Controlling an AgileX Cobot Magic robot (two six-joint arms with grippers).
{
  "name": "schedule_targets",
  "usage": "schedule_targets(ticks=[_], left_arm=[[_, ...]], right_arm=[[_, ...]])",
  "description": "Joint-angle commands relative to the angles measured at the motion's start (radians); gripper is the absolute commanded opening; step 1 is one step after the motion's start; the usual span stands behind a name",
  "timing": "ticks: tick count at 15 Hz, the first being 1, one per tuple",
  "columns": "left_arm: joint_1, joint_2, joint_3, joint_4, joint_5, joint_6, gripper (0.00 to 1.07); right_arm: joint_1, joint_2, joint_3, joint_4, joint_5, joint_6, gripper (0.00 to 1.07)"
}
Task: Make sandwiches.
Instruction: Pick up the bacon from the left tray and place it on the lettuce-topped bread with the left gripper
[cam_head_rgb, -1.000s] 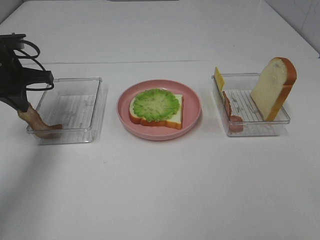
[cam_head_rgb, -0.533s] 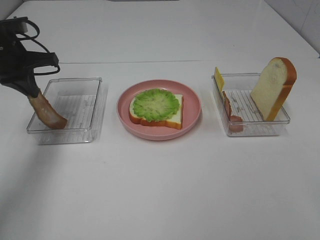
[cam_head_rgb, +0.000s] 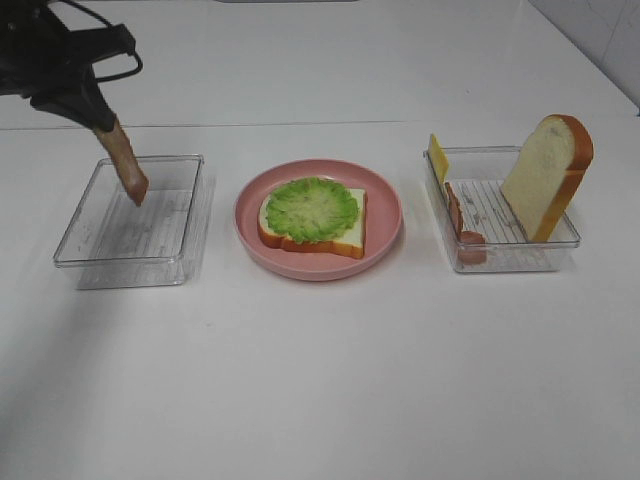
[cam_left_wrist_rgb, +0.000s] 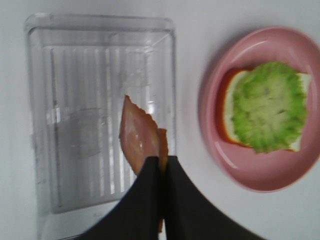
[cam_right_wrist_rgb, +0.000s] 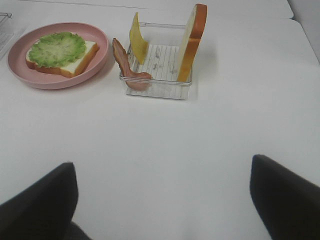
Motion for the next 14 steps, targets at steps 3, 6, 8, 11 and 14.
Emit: schedule_targets(ticks=[3, 6, 8, 11, 14], left_arm=[[-0.011, -0.001, -0.051, -0.337, -0.007, 0.164, 0.0], [-0.089, 0.025, -0.051, -0.567, -0.064, 0.292, 0.0], [-0.137, 0.053, -0.051, -0.626, -0.089, 0.321, 0.0], [-0.225, 0.133, -0.051, -0.742, -0.127, 0.356, 0.0], [-0.279, 0.223, -0.051, -0.851, -0.137, 0.428, 0.0]], right_arm=[[-0.002, -0.012, 0.005, 0.001, -0.007, -0.006, 0.87], [-0.002, -0.012, 0.005, 0.001, -0.007, -0.006, 0.87], [-0.002, -0.012, 0.005, 0.001, -0.007, -0.006, 0.87], [-0.002, -0.012, 0.005, 0.001, -0.007, -0.006, 0.87], [-0.002, -0.012, 0.005, 0.001, -0.007, -0.006, 0.87]])
